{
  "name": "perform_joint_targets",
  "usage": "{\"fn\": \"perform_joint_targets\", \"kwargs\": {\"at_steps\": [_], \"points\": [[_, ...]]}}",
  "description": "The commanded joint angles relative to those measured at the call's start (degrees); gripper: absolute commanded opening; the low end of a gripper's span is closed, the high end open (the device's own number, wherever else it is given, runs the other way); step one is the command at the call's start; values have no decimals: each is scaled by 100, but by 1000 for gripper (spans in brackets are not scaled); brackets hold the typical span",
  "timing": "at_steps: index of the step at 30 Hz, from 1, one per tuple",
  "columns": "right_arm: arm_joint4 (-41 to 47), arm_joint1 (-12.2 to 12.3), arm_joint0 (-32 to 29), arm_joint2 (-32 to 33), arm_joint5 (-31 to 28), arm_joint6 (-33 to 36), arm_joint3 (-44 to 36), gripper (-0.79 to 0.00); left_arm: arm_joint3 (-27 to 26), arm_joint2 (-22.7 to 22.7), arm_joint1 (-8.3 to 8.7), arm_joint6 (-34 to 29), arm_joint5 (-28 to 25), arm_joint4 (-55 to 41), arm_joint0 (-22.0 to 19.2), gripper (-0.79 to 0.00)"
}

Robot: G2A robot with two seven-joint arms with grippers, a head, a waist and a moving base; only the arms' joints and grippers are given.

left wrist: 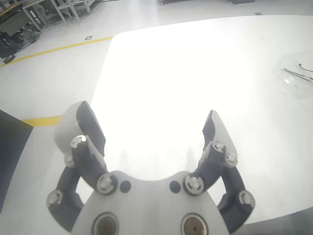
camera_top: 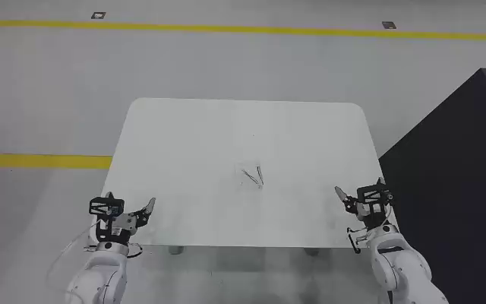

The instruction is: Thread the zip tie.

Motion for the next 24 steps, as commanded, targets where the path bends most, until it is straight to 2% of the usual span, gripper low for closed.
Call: {"fn": "perform_joint_targets", "kwargs": {"at_steps": [1, 14, 15, 16, 18, 24], "points": [[0, 0, 0, 0, 0, 0, 0, -785, 0, 0, 0, 0, 0, 0, 0, -785], [0, 0, 0, 0, 0, 0, 0, -785, 0, 0, 0, 0, 0, 0, 0, -785], [0, 0, 0, 0, 0, 0, 0, -748, 0, 0, 0, 0, 0, 0, 0, -785], [0, 0, 0, 0, 0, 0, 0, -591, 0, 0, 0, 0, 0, 0, 0, -785], [0, 0, 0, 0, 0, 0, 0, -228, 0, 0, 0, 0, 0, 0, 0, -323], [0, 0, 0, 0, 0, 0, 0, -228, 0, 0, 0, 0, 0, 0, 0, -323]]}}
